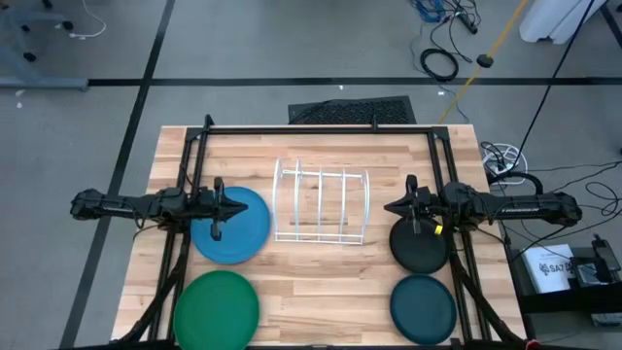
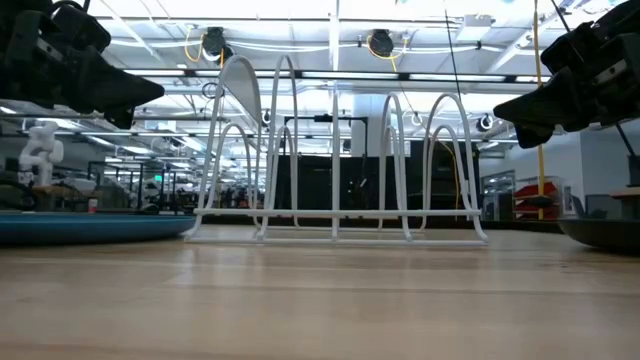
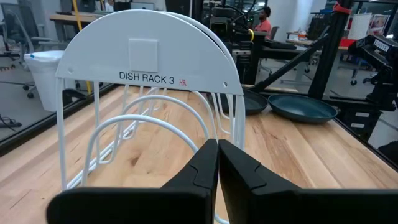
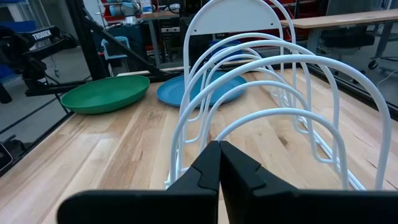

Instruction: Sort dishes

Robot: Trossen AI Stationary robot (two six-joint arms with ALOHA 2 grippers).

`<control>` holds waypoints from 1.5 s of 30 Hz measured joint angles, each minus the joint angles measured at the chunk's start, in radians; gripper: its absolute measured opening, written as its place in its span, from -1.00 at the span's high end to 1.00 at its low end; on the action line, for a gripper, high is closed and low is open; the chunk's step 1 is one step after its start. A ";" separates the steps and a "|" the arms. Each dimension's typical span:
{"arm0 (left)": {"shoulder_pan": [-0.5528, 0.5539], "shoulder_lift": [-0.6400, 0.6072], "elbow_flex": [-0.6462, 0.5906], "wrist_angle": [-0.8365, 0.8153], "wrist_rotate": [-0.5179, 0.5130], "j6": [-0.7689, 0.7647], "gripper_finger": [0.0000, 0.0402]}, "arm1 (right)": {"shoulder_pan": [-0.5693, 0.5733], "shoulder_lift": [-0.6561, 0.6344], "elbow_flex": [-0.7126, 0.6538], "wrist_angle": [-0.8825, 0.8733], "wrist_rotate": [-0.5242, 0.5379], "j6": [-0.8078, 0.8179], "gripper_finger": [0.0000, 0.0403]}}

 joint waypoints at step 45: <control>0.001 0.214 0.289 -0.255 -0.247 -0.016 0.33 | 0.000 0.000 0.000 0.000 0.000 0.000 1.00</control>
